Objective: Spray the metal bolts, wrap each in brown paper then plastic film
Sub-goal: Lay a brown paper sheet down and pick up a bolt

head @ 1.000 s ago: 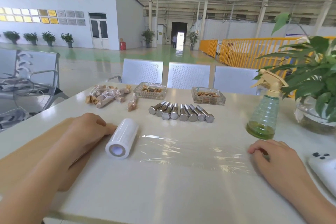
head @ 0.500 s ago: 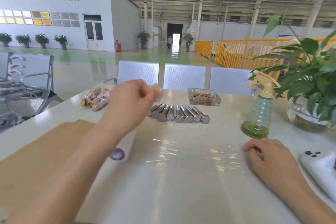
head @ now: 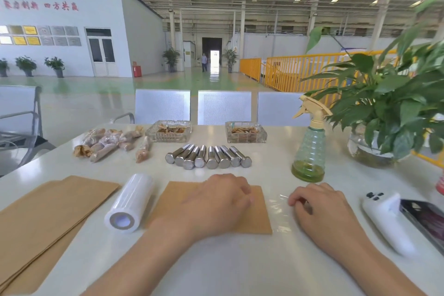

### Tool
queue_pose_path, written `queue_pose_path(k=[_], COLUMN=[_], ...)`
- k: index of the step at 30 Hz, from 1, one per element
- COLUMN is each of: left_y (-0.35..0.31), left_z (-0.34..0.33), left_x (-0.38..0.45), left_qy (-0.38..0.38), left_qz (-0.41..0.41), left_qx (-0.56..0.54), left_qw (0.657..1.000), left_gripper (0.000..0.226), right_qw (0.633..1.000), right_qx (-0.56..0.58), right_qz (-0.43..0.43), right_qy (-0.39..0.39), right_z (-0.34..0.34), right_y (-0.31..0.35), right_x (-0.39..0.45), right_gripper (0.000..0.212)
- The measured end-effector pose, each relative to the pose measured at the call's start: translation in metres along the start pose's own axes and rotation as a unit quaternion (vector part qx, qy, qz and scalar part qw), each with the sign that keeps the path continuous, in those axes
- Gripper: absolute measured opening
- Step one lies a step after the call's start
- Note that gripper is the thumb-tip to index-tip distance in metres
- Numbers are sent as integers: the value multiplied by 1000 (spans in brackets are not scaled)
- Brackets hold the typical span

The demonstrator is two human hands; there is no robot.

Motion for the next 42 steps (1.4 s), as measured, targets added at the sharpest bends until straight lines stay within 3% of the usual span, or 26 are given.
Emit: queue_pose_path(k=[3,6,11,16,18,22,31,37,42], left_y=[22,29,17,4,1,-9,-28,-20,5], left_z=[9,-4,-16,-14,-10,-12,-8,-25,-37], left_x=[-4,-13,-24,-26,-26,-25,-28,-24,-17], left_qy=[80,128,115,115,85,5,-109,-49,33], left_qz=[27,34,31,-25,-62,-147,-197,-171,-131], left_qx=[119,147,148,138,118,173,191,186,112], left_qw=[989,980,982,983,987,974,955,966,985], left_gripper=[44,49,53,69,62,23,23,29,67], right_qw=[1000,999,999,999,999,999,999,999,999], right_qx=[-4,-17,-22,-21,-21,-21,-27,-22,-20], right_qz=[-23,-32,-26,-28,-29,-30,-32,-35,-39], right_qy=[5,9,11,6,6,9,20,21,22], right_z=[0,1,0,-1,-1,-1,0,2,1], right_y=[-2,-2,-1,-2,-2,-2,0,1,1], right_x=[1,2,1,2,2,2,2,1,2], right_gripper=[20,21,23,24,24,23,22,21,21])
Point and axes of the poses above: each hand's wrist, its own x-axis towards the middle knuckle, its own z-axis out of the back of the hand, y = z × x, the point moved 4 cm from there along x, towards the middle knuckle, and after that the axes turned 6 degrees about -z, right-handed, at the moved point
